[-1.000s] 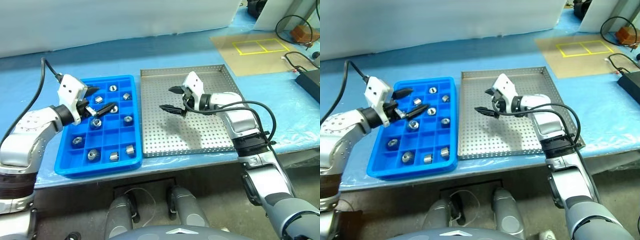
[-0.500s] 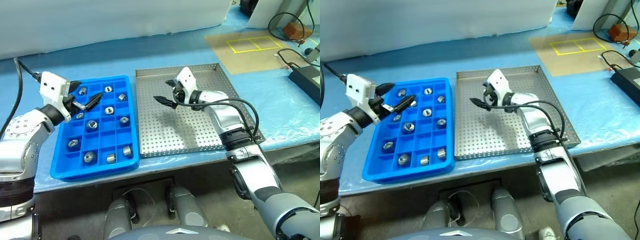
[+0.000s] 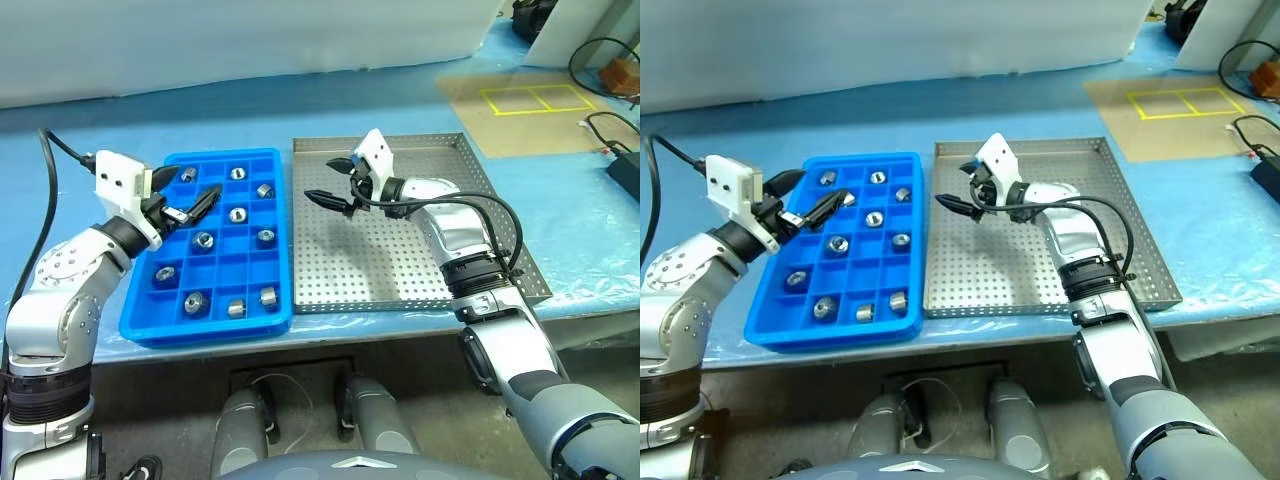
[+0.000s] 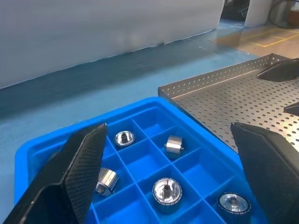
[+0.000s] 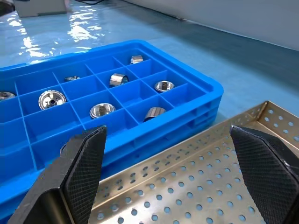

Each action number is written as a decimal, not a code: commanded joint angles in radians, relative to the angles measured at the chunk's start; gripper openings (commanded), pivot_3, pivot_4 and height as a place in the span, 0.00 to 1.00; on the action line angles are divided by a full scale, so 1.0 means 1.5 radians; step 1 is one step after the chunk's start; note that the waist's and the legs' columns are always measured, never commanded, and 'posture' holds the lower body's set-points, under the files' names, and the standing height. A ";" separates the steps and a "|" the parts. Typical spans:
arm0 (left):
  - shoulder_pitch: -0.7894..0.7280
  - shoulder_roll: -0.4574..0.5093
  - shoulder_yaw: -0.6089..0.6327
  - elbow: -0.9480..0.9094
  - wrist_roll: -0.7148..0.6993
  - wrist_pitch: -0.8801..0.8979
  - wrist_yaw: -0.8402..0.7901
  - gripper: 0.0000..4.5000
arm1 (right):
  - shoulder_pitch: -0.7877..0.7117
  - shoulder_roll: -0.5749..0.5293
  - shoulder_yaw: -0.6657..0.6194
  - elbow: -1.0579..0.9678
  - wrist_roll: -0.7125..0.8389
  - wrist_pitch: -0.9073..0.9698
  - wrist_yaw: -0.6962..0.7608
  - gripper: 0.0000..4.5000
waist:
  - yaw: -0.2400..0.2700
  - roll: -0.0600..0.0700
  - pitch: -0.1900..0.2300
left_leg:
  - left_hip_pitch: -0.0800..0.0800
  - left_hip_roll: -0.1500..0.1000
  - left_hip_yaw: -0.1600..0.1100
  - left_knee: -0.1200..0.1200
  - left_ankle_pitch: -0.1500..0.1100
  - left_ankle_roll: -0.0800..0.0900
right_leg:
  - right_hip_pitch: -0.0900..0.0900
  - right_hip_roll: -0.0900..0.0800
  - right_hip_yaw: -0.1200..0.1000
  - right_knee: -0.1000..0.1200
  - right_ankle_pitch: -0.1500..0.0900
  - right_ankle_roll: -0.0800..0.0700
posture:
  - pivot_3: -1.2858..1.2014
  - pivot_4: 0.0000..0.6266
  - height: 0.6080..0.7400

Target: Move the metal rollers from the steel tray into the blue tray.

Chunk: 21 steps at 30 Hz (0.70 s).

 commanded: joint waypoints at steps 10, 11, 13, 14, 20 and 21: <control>0.014 -0.009 0.000 -0.059 -0.005 -0.006 0.015 1.00 | -0.043 0.029 -0.012 0.015 0.010 -0.017 -0.001 0.97 | 0.034 0.000 0.000 | 0.000 0.000 0.000 0.000 0.000 -0.001 | 0.000 0.000 0.000 0.000 0.000 0.000 | 0.42 0.24 1.00; 0.017 -0.010 -0.001 -0.061 -0.004 -0.006 0.017 1.00 | -0.047 0.029 -0.012 0.021 0.009 -0.019 -0.001 0.97 | 0.036 0.000 0.000 | 0.000 0.000 0.000 0.000 0.000 -0.001 | 0.000 0.000 0.000 0.000 0.000 0.000 | 0.42 0.24 1.00; 0.023 -0.012 0.000 -0.066 -0.004 -0.006 0.019 1.00 | -0.056 0.030 -0.013 0.035 0.006 -0.028 -0.002 0.97 | 0.040 0.000 0.000 | 0.000 0.000 0.000 0.000 0.000 -0.001 | 0.000 0.000 0.000 0.000 0.000 0.000 | 0.42 0.24 1.00; 0.024 -0.012 0.000 -0.066 -0.005 -0.006 0.019 1.00 | -0.060 0.031 -0.013 0.040 0.005 -0.031 -0.003 0.97 | 0.041 0.000 0.000 | 0.000 0.000 0.000 0.000 0.000 -0.001 | 0.000 0.000 0.000 0.000 0.000 0.000 | 0.42 0.24 1.00; 0.015 -0.016 -0.001 -0.059 0.002 -0.009 0.032 1.00 | -0.074 0.039 -0.013 0.066 0.003 -0.049 -0.009 0.97 | 0.045 0.000 0.000 | 0.001 0.000 0.000 -0.001 0.001 -0.002 | 0.000 0.000 0.000 0.000 0.000 0.000 | 0.42 0.24 1.00; 0.013 -0.015 0.000 -0.058 0.002 -0.009 0.033 1.00 | -0.077 0.040 -0.012 0.069 0.002 -0.052 -0.010 0.97 | 0.045 0.000 0.000 | 0.001 0.000 0.000 -0.001 0.001 -0.002 | 0.000 0.000 0.000 0.000 0.000 0.000 | 0.42 0.24 1.00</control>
